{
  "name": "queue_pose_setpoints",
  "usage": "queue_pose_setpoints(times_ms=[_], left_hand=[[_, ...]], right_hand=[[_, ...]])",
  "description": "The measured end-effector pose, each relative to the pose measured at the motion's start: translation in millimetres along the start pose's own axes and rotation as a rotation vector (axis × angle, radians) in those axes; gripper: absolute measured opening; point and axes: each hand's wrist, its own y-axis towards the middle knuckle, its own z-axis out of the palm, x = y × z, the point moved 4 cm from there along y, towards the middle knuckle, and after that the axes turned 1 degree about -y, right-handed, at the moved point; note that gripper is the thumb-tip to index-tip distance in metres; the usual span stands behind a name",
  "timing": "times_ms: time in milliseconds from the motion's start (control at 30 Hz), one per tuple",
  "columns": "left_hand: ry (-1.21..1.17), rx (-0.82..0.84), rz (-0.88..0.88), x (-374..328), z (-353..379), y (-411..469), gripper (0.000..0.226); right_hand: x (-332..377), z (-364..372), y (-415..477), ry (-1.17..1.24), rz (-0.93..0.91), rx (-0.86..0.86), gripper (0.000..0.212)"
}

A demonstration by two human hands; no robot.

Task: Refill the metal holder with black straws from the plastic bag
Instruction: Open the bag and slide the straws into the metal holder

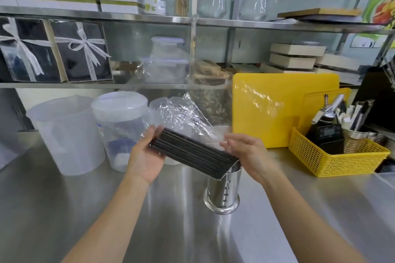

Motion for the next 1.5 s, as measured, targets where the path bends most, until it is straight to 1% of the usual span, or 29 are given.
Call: queue_pose_setpoints(times_ms=[33, 67, 133, 200, 233, 267, 300, 367, 433, 500, 567, 600, 633, 733, 767, 800, 867, 967, 1100, 1167, 1333, 1500], left_hand=[[0.012, -0.007, -0.014, -2.9, -2.6, 0.6, 0.029], [0.029, -0.017, -0.009, -7.8, -6.3, 1.0, 0.033], [0.028, -0.053, 0.049, -24.3, -15.5, -1.6, 0.024], [0.066, -0.091, 0.103, -44.3, -23.6, -2.6, 0.03], [0.135, -0.105, 0.123, -56.2, -26.3, -2.1, 0.029], [0.245, -0.122, 0.132, -67.2, -26.8, -0.8, 0.024], [0.366, -0.145, 0.127, -76.5, -24.5, 1.7, 0.023], [0.61, -0.182, 0.132, -91.7, -17.9, 9.9, 0.039], [0.812, -0.204, 0.175, -103.2, -5.1, 15.1, 0.046], [1.006, -0.163, 0.152, -104.9, 9.2, 19.0, 0.06], [1.101, -0.098, 0.093, -102.1, 23.1, 22.4, 0.075], [1.115, -0.07, 0.077, -100.1, 30.1, 24.0, 0.076], [1.105, -0.051, 0.076, -98.5, 36.0, 26.7, 0.07], [0.961, 0.0, 0.125, -89.5, 51.7, 35.5, 0.032], [0.906, 0.002, 0.144, -85.0, 56.3, 38.2, 0.021], [0.858, -0.004, 0.16, -80.3, 60.4, 40.1, 0.016], [0.793, -0.022, 0.187, -71.2, 66.9, 42.9, 0.014], [0.766, -0.045, 0.214, -56.1, 74.0, 47.8, 0.016], [0.758, -0.023, 0.264, -31.6, 87.7, 50.1, 0.021], [0.738, -0.007, 0.263, -17.6, 94.0, 49.7, 0.023], [0.762, 0.051, 0.18, 14.9, 98.7, 51.5, 0.02], [0.665, 0.096, 0.071, 47.2, 97.5, 52.3, 0.02]], right_hand=[[1.7, -2.1, 1.7, 0.025, -0.011, -0.072, 0.017], [4.2, -4.3, 2.9, 0.045, -0.028, -0.108, 0.015], [10.4, -9.4, 2.6, 0.038, -0.057, -0.132, 0.013], [15.5, -16.7, 1.9, 0.013, -0.063, -0.152, 0.011], [17.6, -19.8, 2.1, 0.007, -0.062, -0.157, 0.01], [19.0, -22.6, 2.8, 0.011, -0.062, -0.154, 0.009], [20.3, -24.4, 4.0, 0.017, -0.061, -0.149, 0.01], [24.7, -26.0, 5.5, 0.03, -0.07, -0.132, 0.011], [30.5, -27.9, 6.6, 0.038, -0.091, -0.117, 0.009], [37.3, -31.3, 6.4, 0.033, -0.102, -0.095, 0.008], [43.4, -37.0, 5.8, -0.026, -0.11, -0.087, 0.009], [46.2, -40.2, 4.9, -0.063, -0.116, -0.091, 0.007], [49.0, -42.7, 3.7, -0.095, -0.125, -0.093, 0.006], [55.7, -51.1, -1.6, -0.157, -0.149, -0.106, 0.01], [57.1, -54.5, -3.9, -0.165, -0.152, -0.116, 0.01], [58.6, -58.5, -6.4, -0.168, -0.155, -0.128, 0.009], [61.3, -68.1, -11.2, -0.175, -0.166, -0.164, 0.008], [65.5, -82.7, -19.7, -0.202, -0.18, -0.233, 0.009], [69.3, -103.3, -33.3, -0.212, -0.206, -0.392, 0.006], [71.2, -113.2, -40.8, -0.216, -0.223, -0.472, 0.006], [81.4, -135.9, -59.0, -0.276, -0.245, -0.58, 0.01], [86.7, -156.3, -76.3, -0.257, -0.24, -0.652, 0.009]])
